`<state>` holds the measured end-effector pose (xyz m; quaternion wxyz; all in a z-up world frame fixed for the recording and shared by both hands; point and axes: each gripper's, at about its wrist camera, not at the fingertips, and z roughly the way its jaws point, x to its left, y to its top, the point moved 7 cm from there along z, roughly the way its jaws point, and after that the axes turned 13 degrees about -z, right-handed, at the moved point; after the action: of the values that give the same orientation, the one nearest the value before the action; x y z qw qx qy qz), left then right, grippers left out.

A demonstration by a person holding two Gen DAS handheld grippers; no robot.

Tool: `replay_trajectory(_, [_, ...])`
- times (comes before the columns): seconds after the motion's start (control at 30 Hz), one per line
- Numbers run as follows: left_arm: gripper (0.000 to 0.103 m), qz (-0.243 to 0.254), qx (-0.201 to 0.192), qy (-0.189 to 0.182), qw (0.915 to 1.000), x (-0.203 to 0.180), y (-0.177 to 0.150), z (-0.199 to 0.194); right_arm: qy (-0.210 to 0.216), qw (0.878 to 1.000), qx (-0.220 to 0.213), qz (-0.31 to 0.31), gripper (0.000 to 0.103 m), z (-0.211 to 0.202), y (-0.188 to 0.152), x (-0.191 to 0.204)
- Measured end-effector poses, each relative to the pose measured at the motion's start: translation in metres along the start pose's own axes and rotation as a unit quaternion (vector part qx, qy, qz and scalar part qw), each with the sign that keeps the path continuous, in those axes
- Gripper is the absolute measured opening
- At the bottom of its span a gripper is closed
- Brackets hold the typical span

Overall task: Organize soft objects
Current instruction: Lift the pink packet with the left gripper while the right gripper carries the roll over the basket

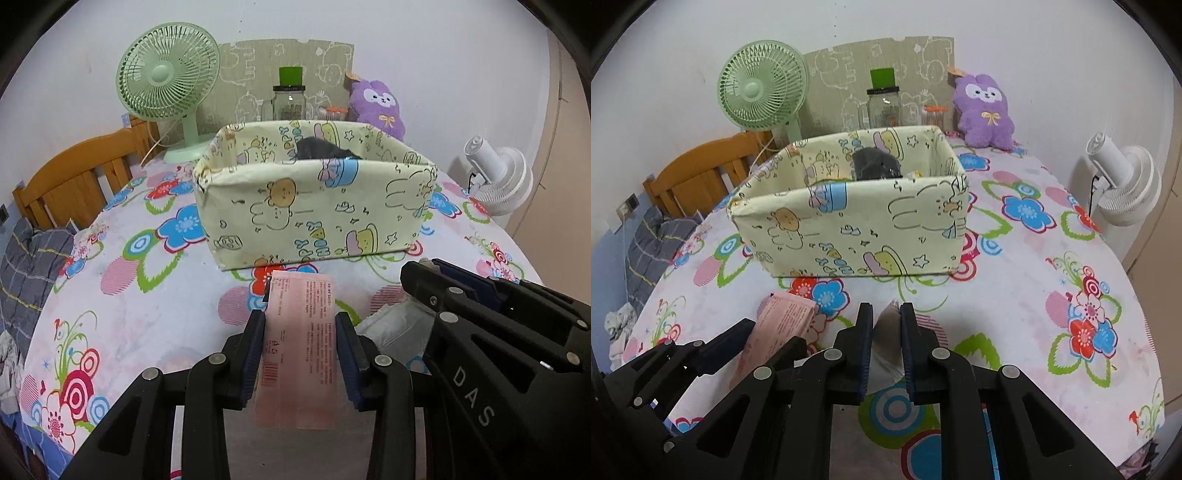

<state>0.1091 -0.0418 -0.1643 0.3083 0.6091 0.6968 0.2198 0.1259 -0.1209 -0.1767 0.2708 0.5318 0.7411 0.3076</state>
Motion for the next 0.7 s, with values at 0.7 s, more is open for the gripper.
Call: replay_trajectory(0.7, [0.039, 0.009, -0.035, -0.013, 0.9993, -0.013, 0.035, -0.028, -0.018, 0.999, -0.046, 0.003, 0.016, -0.033, 0.033, -0.011])
